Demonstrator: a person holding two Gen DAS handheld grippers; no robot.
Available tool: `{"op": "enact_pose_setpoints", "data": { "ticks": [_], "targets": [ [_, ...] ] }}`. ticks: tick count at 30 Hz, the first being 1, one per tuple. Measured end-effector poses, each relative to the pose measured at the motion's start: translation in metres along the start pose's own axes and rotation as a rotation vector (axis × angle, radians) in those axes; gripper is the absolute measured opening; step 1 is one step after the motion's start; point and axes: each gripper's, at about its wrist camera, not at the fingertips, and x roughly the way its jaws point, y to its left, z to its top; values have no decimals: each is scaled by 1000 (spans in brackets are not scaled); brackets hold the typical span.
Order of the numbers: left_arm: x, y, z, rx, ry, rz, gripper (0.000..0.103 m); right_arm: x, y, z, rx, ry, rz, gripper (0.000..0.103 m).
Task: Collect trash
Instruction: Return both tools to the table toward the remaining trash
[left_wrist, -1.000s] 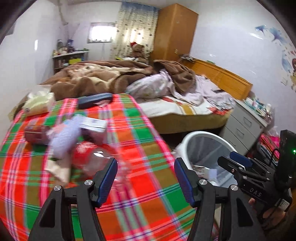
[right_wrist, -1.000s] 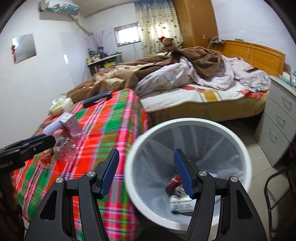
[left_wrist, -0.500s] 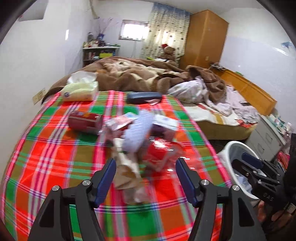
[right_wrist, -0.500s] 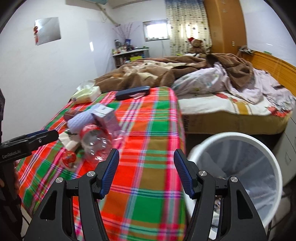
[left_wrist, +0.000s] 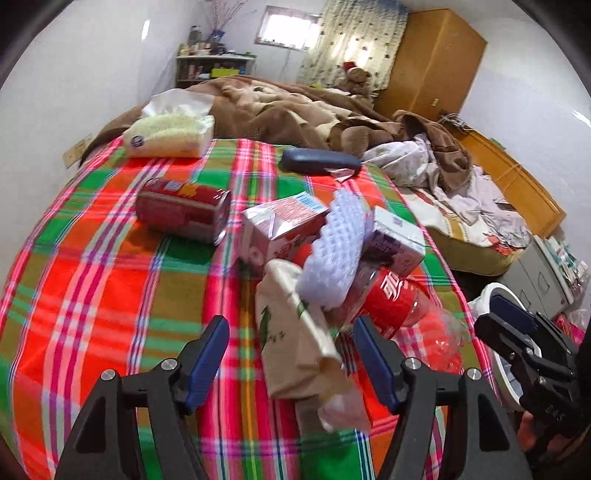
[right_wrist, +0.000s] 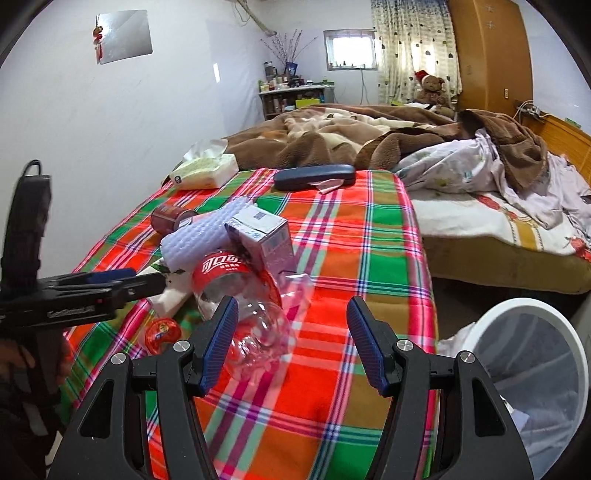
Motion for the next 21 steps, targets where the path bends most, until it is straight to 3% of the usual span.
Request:
{"op": "enact_pose_setpoints", "data": {
  "ticks": [8, 10, 14, 21],
  "targets": [
    [31, 16, 9, -22, 82, 22, 69, 12, 8, 5, -25, 39, 48, 63],
    [37, 24, 10, -54, 100, -11, 69, 14, 12, 6, -41, 52, 69, 63],
    [39, 29, 9, -52, 94, -5, 69, 23, 23, 8, -74, 73, 89, 63],
    [39, 36, 9, -40, 109, -41, 49, 38, 41, 10, -133, 120, 121, 63]
  ]
}}
